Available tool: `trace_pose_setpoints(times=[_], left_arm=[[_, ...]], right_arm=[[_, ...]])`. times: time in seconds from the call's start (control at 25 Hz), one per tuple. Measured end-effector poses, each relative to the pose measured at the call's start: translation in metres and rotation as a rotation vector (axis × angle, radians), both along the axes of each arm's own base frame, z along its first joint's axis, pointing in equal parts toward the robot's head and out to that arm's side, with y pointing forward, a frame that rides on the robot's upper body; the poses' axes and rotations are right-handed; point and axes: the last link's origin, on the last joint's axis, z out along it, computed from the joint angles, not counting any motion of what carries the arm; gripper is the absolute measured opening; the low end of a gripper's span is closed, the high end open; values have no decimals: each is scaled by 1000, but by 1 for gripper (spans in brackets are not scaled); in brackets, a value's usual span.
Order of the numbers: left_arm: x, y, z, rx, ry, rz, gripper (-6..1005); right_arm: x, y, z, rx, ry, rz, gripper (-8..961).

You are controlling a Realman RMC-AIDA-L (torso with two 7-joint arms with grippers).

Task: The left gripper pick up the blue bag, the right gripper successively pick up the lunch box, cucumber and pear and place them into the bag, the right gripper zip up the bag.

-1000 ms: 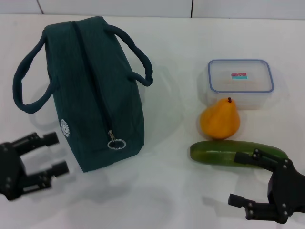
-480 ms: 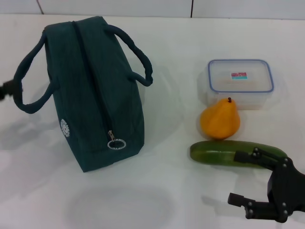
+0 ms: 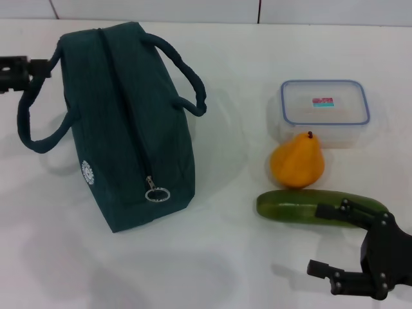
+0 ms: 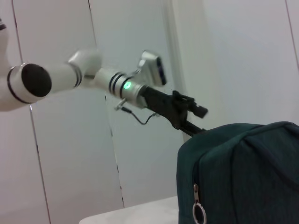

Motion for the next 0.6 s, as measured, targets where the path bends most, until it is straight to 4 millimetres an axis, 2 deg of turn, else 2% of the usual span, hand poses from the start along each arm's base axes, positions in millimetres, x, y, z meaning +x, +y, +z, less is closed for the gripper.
trace_pose_setpoints(times=[0.2, 0.32, 0.44, 0.6], left_arm=[[35, 25, -3, -108, 181, 48, 818], [50, 33, -9, -151, 227, 39, 817], [54, 37, -15, -180, 253, 51, 817], [50, 42, -22, -190, 299, 90, 817]], right_arm=[[-1, 2, 0, 6, 4, 1, 841], [-2, 3, 1, 6, 4, 3, 840], [-2, 3, 1, 6, 5, 5, 838], [-2, 3, 1, 6, 5, 6, 836]])
